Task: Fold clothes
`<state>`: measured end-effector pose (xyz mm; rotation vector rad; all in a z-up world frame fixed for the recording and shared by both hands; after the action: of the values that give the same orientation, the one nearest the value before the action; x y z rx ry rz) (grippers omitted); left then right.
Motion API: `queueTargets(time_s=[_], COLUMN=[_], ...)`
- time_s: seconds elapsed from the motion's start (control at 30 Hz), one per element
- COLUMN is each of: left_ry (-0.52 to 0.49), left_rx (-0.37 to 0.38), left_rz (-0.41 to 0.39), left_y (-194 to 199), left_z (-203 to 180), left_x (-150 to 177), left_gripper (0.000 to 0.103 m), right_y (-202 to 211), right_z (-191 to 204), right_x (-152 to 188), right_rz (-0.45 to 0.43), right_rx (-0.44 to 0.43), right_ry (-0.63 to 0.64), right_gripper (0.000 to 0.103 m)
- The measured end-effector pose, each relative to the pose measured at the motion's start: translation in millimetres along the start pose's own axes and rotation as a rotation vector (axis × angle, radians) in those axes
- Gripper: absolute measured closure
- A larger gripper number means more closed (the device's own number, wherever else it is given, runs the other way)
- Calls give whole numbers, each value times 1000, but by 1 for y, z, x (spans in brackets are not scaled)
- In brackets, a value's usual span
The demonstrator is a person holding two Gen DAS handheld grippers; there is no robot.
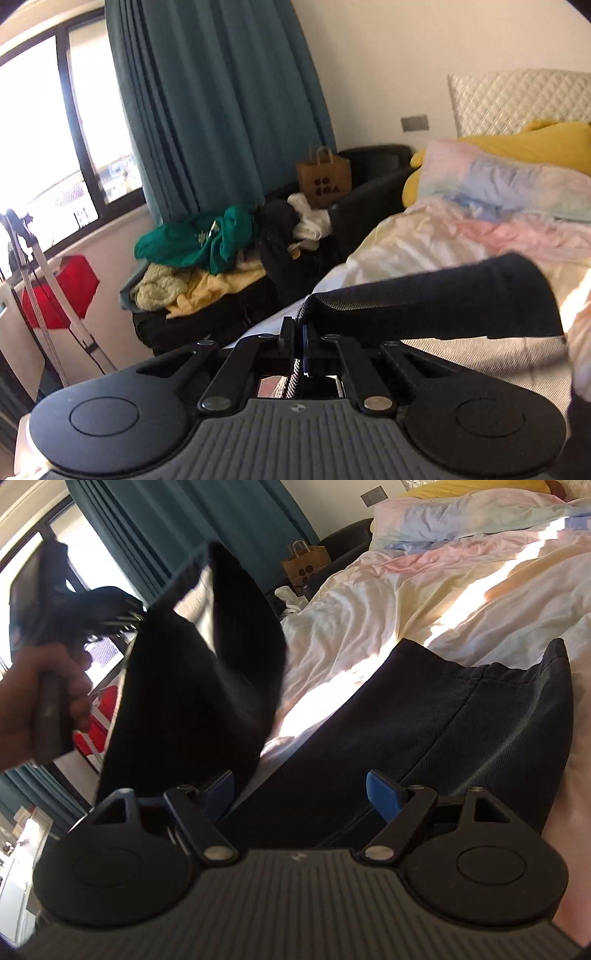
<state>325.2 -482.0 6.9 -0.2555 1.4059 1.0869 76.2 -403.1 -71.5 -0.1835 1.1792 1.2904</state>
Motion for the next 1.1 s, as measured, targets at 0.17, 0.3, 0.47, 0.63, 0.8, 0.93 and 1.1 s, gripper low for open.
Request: queueTargets(time_s=[0.17,0.3,0.47,0.63,0.8,0.93,1.1], left_ry=[33,172,179,184,340,369,519], left_rx=[-72,17,27,-35,-102,-190,-245], left_rz=[106,105,25,2,95,87,7], left_y=[-77,-52,44,168,281,350,401], left_z=[28,66,80,94,115,124,138], left_x=[51,65,63,100,168,206,226], left_gripper=[87,25,17,11,11,11,9], right_y=[-22,-32,-29,-14,3,16,30], right_z=[1,6,14,18,26,39,52], right_x=[6,11,10,3,0,0,5], right_rz=[15,24,8,-12,-19,-17,-16], right_rx=[11,10,-9,-55,-136,-186,-210], right_ry=[21,51,73,79,97,150,216], right_gripper=[22,22,22,22,22,22,22])
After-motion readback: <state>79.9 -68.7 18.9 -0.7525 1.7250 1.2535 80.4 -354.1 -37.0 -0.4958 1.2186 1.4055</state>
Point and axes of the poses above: each gripper's, at about its wrist camera, not at the fingertips, and y roughly against the way its jaws point, z to its left, x to its underside, the point moved 1 cm from there along -y, roughly the way its jaws point, and after that the axes turned 7 degrees about y, right-handed, at the moved point
